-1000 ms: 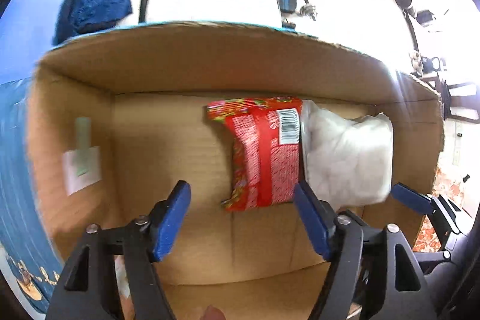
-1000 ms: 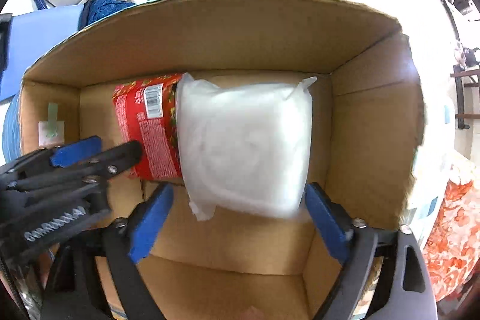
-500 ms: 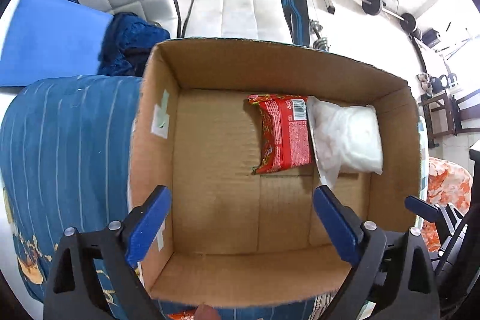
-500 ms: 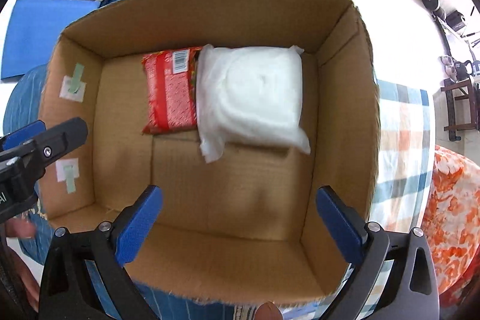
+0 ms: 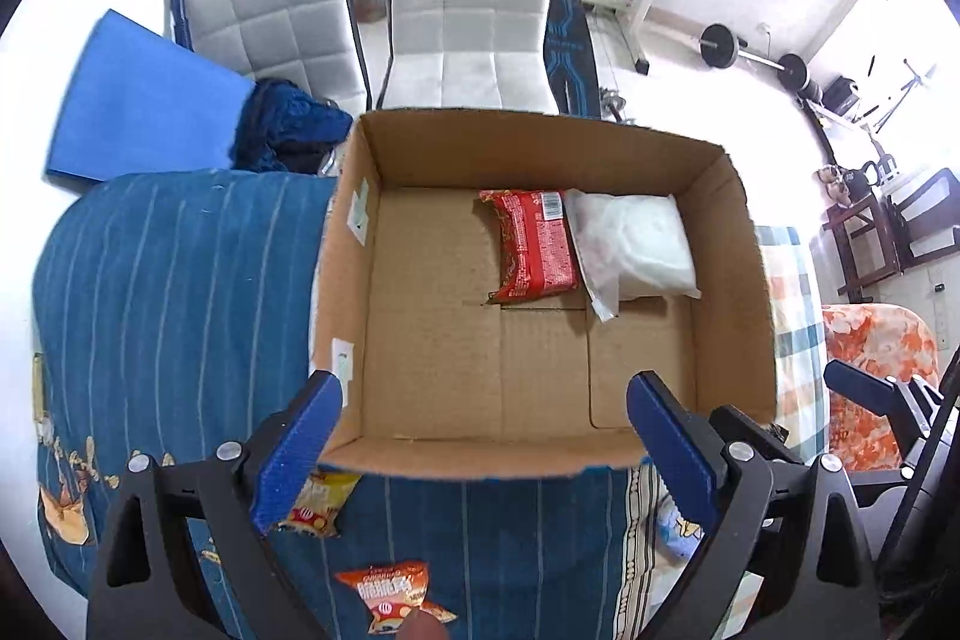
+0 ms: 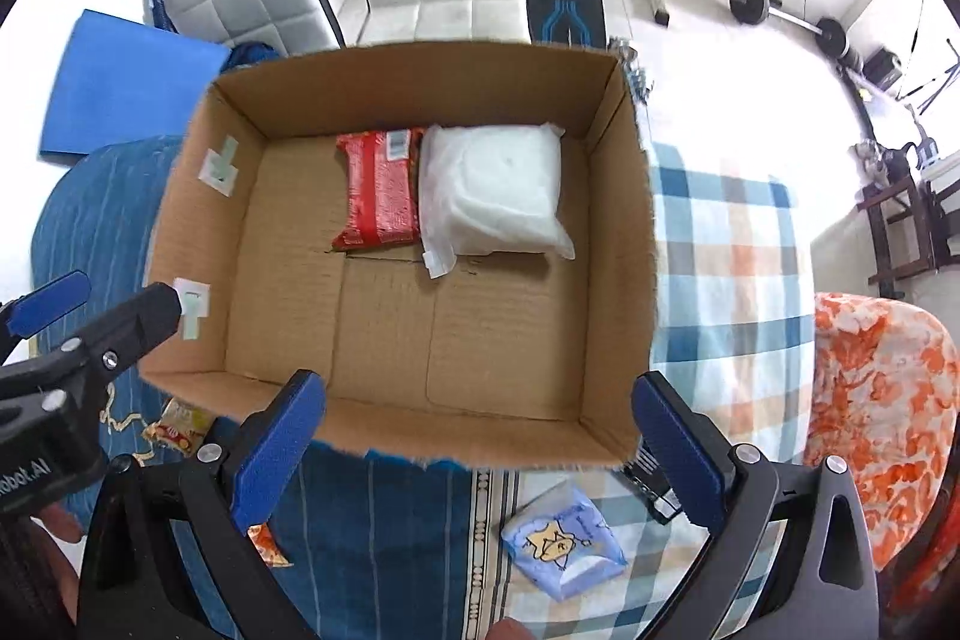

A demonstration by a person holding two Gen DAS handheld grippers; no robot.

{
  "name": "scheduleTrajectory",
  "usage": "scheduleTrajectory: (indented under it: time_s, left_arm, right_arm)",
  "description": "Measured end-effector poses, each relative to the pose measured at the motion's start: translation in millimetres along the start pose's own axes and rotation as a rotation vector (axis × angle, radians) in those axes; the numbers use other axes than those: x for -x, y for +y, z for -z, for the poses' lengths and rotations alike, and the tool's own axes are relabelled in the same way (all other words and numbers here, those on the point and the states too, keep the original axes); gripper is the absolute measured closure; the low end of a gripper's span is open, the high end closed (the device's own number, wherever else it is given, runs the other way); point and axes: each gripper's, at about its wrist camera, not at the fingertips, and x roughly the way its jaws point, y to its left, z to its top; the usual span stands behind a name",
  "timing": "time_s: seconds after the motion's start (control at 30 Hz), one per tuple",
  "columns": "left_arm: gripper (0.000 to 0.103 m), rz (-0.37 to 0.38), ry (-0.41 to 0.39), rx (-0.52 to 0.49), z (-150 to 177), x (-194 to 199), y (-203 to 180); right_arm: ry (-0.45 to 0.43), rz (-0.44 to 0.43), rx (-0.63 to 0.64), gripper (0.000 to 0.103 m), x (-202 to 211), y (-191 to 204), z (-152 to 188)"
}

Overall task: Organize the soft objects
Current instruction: 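Grasp the orange snack bag with the left tool while the right tool grasps the blue tissue pack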

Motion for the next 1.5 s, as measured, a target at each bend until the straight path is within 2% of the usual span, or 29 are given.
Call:
scheduleTrajectory:
  time_s: [0.13, 0.27, 0.43, 0.57, 0.77, 0.83, 0.93, 1.07, 1.17, 1.23, 1.3, 1.4, 1.5]
  left_arm:
    - [0.006, -0.004, -0.038, 0.004, 13.2, 20.7, -2.1]
    - [0.006, 0.004, -0.038, 0.015, 22.7, 34.6, -1.1]
    - [0.006, -0.020, -0.008, 0.027, 51.0, 39.5, 12.1]
    - [0.006, -0.039, 0.104, 0.082, 94.4, 14.6, 37.7]
    - [0.006, -0.078, 0.284, 0.164, 158.1, -44.4, 67.3]
    - [0.006, -0.082, 0.322, 0.184, 174.0, -58.6, 74.3]
    - [0.006, -0.077, 0.378, 0.207, 188.9, -79.6, 80.6]
    - [0.006, -0.057, 0.446, 0.238, 202.5, -109.9, 85.7]
    - [0.006, -0.048, 0.467, 0.225, 205.2, -125.4, 82.1]
    - [0.007, -0.054, 0.478, 0.196, 205.7, -135.1, 76.4]
    - [0.014, -0.054, 0.485, 0.165, 205.6, -142.3, 69.3]
    - [0.027, -0.038, 0.503, 0.153, 205.8, -151.3, 61.9]
    - [0.029, -0.034, 0.509, 0.143, 204.1, -156.6, 54.1]
  right_arm:
    - [-0.049, 0.001, 0.011, 0.000, 29.3, 2.4, 18.7]
    - [-0.078, -0.028, 0.006, 0.000, 48.7, 2.6, 33.0]
    - [-0.050, -0.060, -0.025, 0.000, 53.8, -15.5, 53.1]
    - [0.061, -0.045, -0.002, 0.000, 18.8, -37.1, 77.9]
    - [0.280, 0.060, 0.083, 0.000, -76.8, -69.0, 130.6]
    - [0.325, 0.061, 0.084, 0.000, -100.2, -77.1, 143.7]
    - [0.353, 0.051, 0.082, 0.000, -122.5, -81.4, 155.5]
    - [0.343, 0.041, 0.090, 0.000, -136.8, -78.9, 162.4]
    - [0.367, 0.018, 0.071, 0.000, -145.3, -75.8, 165.5]
    - [0.391, -0.027, 0.031, 0.001, -150.8, -75.6, 167.1]
    - [0.415, -0.053, -0.024, 0.003, -155.0, -77.6, 169.3]
    - [0.473, -0.141, -0.161, 0.005, -162.8, -87.3, 177.4]
    - [0.517, -0.210, -0.219, 0.005, -162.0, -85.9, 184.6]
